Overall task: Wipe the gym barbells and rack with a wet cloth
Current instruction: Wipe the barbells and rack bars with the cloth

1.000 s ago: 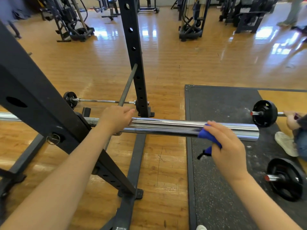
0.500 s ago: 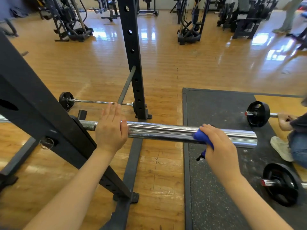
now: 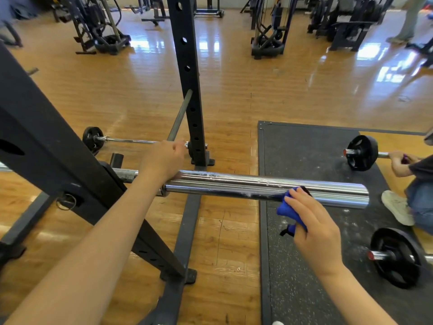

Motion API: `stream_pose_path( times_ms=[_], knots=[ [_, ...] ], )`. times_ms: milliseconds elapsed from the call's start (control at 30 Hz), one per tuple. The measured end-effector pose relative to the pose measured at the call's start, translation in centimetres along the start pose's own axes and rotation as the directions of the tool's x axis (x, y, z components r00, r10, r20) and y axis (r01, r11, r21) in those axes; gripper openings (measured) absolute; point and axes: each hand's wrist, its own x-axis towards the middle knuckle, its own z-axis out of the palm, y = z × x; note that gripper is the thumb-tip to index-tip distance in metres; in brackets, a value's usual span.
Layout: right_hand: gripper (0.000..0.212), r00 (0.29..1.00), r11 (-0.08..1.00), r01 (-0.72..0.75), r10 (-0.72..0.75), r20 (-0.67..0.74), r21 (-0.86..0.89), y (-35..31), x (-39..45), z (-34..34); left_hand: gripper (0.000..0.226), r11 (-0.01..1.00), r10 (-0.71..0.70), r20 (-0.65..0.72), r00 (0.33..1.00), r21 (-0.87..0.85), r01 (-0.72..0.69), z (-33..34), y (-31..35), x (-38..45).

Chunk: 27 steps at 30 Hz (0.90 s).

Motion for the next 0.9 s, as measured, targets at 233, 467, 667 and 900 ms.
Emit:
stream_pose_path(
  times_ms=[233, 467, 667, 900],
  knots=[
    [0.039, 0.979, 0.990, -0.133, 0.138, -0.150, 0.047, 0.0, 6.2, -1.7, 0.041, 0.986, 0.058, -0.276, 0.959, -0.137, -0.099, 0.5, -1.2, -0.8],
    [0.030, 0.956, 0.976, -0.217, 0.217, 0.198, -0.024, 0.5, 6.1, 0.1, 0.051, 0.950, 0.289, -0.220, 0.932, 0.186, -0.251, 3.5, -3.5, -4.2],
    [0.035, 0.998, 0.996, -0.065, 0.064, 0.019, 0.060, 1.3, 2.7, 0.0, 0.053, 0.962, 0.253, -0.215, 0.943, 0.163, -0.221, 3.2, -3.1, -3.9],
    [0.035, 0.998, 0.991, 0.025, -0.017, -0.066, 0.131, 1.3, 0.5, 0.2, 0.059, 0.973, 0.210, -0.140, 0.968, 0.125, -0.194, 2.5, -2.6, -3.6]
  ],
)
